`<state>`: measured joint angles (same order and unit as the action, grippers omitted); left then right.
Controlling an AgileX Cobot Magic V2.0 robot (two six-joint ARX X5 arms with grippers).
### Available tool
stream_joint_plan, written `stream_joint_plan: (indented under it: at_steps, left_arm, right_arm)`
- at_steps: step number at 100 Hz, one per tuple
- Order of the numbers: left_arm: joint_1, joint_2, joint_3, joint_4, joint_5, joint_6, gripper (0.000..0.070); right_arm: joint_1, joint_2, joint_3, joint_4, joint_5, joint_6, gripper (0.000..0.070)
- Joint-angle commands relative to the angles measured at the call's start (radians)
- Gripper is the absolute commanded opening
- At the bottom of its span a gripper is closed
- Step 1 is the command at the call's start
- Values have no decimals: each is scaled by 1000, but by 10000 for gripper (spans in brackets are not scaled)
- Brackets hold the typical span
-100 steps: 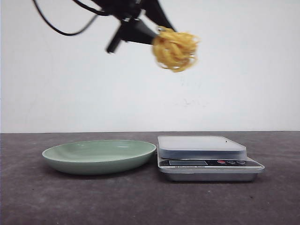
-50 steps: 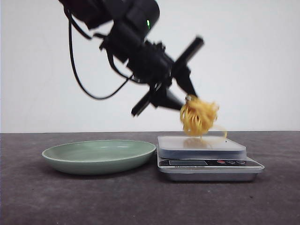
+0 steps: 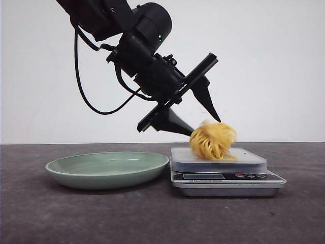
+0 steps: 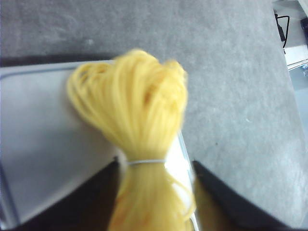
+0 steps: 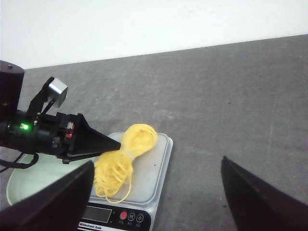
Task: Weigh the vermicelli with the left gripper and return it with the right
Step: 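Carry the vermicelli with the left gripper onto the scale and release, then withdraw the open left gripper upward away from the scale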
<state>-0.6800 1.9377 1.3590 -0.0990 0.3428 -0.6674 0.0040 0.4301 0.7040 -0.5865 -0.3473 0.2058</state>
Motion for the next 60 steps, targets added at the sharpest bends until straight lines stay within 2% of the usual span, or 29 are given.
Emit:
stream_joint_plan:
  at_steps: [1, 15, 34, 48, 60]
  left_arm:
    - [-2, 18, 21, 18, 13, 35, 364]
    - [27, -30, 41, 8, 77, 67, 363]
    - [77, -245, 41, -40, 64, 180, 353]
    - [106, -475, 41, -164, -43, 315, 350]
    - [110, -684, 41, -314, -185, 436, 349]
  right_arm:
    - [1, 5, 16, 9, -5, -5, 534]
    - [1, 5, 16, 8, -5, -5, 534]
    - [1, 5, 16, -3, -5, -11, 534]
    - [1, 5, 16, -6, -5, -11, 534]
    - [1, 5, 16, -6, -27, -14, 534]
